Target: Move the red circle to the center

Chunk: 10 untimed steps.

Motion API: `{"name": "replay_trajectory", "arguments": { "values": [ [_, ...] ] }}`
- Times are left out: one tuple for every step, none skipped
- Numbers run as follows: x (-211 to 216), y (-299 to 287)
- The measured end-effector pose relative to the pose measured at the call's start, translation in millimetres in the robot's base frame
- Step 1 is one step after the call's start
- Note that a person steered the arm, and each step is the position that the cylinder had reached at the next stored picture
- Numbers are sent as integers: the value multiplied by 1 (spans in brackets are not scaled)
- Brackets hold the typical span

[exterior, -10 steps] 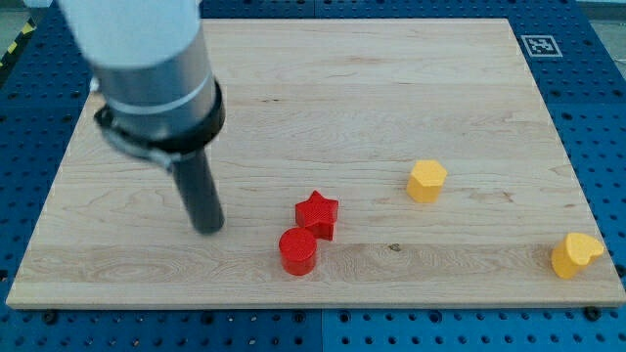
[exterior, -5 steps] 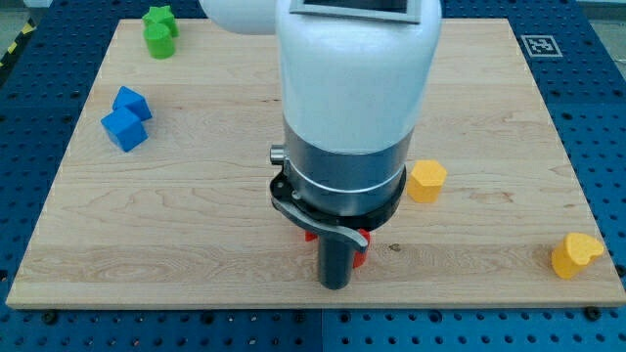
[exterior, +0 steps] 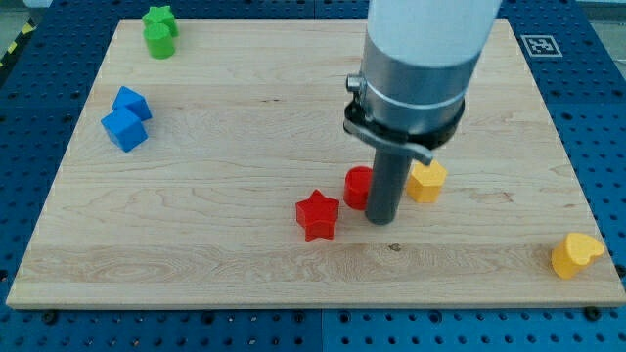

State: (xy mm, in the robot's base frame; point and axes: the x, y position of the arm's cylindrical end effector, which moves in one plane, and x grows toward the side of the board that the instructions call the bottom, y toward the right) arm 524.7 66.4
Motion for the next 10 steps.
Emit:
{"name": "replay_trajectory", "arguments": {
  "values": [
    [-23, -1],
    [-30, -13],
    [-21, -28],
    [-28, -48],
    [-50, -48],
    [-49, -71],
    [-56, -109],
    [-72, -81],
    [-73, -58],
    [-80, -44]
  ]
}}
